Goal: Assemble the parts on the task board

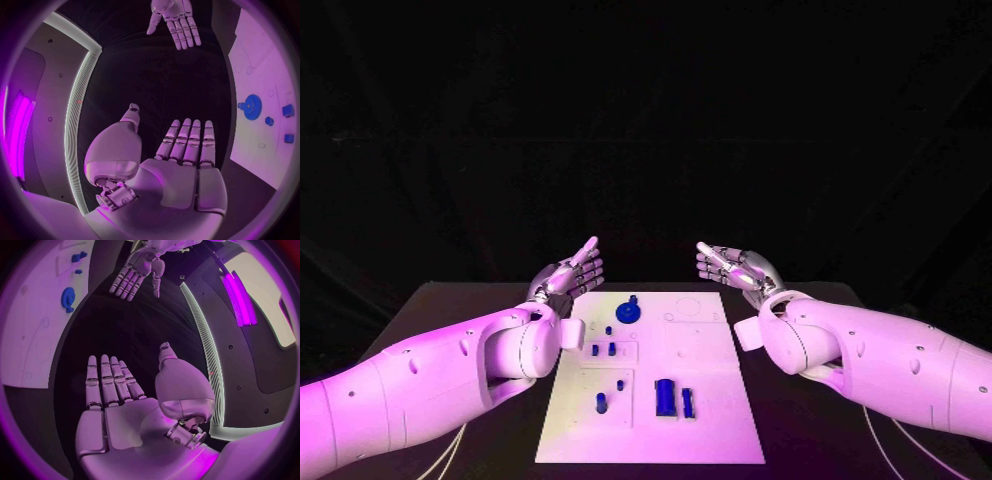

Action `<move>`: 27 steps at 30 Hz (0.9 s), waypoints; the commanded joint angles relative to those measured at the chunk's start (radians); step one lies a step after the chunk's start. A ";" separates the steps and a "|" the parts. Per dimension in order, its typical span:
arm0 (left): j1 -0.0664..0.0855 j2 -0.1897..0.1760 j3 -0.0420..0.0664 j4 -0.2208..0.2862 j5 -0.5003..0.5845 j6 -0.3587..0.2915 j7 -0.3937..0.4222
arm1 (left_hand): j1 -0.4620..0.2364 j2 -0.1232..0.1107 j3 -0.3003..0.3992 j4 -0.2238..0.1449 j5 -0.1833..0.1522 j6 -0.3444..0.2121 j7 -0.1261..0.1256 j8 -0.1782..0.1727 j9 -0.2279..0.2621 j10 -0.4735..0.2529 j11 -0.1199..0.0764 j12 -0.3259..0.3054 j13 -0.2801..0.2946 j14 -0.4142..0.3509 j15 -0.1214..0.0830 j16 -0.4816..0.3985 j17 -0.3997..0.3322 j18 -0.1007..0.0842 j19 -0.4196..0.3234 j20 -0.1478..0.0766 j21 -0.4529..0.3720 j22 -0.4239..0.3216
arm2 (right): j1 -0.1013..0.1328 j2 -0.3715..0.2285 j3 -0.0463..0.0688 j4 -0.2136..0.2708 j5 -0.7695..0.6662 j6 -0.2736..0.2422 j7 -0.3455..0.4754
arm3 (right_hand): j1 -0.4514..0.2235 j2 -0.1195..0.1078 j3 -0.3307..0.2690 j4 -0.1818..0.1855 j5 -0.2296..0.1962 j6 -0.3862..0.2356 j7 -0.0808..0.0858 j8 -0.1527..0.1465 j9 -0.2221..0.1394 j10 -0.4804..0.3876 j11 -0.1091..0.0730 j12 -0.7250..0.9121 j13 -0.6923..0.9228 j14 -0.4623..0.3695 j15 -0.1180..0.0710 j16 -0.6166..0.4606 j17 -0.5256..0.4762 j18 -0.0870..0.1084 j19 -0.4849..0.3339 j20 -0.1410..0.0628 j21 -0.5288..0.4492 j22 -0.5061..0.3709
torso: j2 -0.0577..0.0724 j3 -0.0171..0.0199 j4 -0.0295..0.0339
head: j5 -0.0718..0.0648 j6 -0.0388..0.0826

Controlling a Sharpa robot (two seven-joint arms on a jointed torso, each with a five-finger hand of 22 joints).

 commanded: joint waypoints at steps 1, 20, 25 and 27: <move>-0.007 -0.015 0.004 0.067 -0.064 -0.160 0.061 | -0.263 0.007 -0.016 -0.008 -0.009 -0.186 -0.096 -0.011 -0.007 -0.194 -0.034 -0.011 -0.007 -0.177 -0.083 -0.011 -0.024 -0.037 -0.152 -0.054 -0.019 -0.049 | -0.020 -0.027 0.017 0.079 0.117 -0.158 0.087 | -0.277 -0.011 0.092 -0.091 -0.040 -0.180 -0.037 -0.013 -0.038 -0.198 -0.082 -0.013 -0.058 -0.199 -0.041 -0.012 -0.098 -0.045 -0.163 -0.046 -0.011 -0.098 | -0.002 0.0083 0.0184 | -0.003 0.012; -0.020 -0.046 0.009 0.173 -0.107 -0.286 0.097 | -0.567 0.007 -0.016 -0.008 -0.009 -0.400 -0.096 -0.011 -0.007 -0.418 -0.105 -0.011 -0.007 -0.380 -0.083 -0.011 -0.024 -0.124 -0.326 -0.168 -0.019 -0.049 | -0.058 -0.077 0.055 0.217 0.216 -0.295 0.148 | -0.595 -0.011 0.092 -0.091 -0.125 -0.387 -0.115 -0.013 -0.118 -0.426 -0.082 -0.013 -0.058 -0.429 -0.041 -0.012 -0.098 -0.128 -0.350 -0.145 -0.011 -0.210 | -0.002 0.0083 0.0184 | -0.003 0.012; -0.020 -0.046 0.009 0.173 -0.107 -0.286 0.097 | -0.613 0.007 -0.016 -0.008 -0.009 -0.432 -0.096 -0.011 -0.007 -0.452 -0.105 -0.011 -0.007 -0.412 -0.083 -0.011 -0.024 -0.124 -0.352 -0.168 -0.019 -0.049 | -0.058 -0.077 0.055 0.217 0.216 -0.295 0.148 | -0.644 -0.011 0.092 -0.091 -0.125 -0.419 -0.115 -0.013 -0.118 -0.461 -0.082 -0.013 -0.058 -0.464 -0.041 -0.012 -0.098 -0.128 -0.378 -0.145 -0.011 -0.227 | -0.002 0.0083 0.0184 | -0.003 0.012; -0.020 -0.046 0.009 0.173 -0.107 -0.286 0.097 | -0.632 0.007 -0.016 -0.008 -0.009 -0.446 -0.096 -0.011 -0.007 -0.466 -0.105 -0.011 -0.007 -0.425 -0.083 -0.011 -0.024 -0.124 -0.364 -0.168 -0.019 -0.049 | -0.058 -0.077 0.055 0.217 0.216 -0.295 0.148 | -0.663 -0.011 0.092 -0.091 -0.125 -0.431 -0.115 -0.013 -0.118 -0.475 -0.082 -0.013 -0.058 -0.479 -0.041 -0.012 -0.098 -0.128 -0.389 -0.145 -0.011 -0.234 | -0.002 0.0083 0.0184 | -0.003 0.012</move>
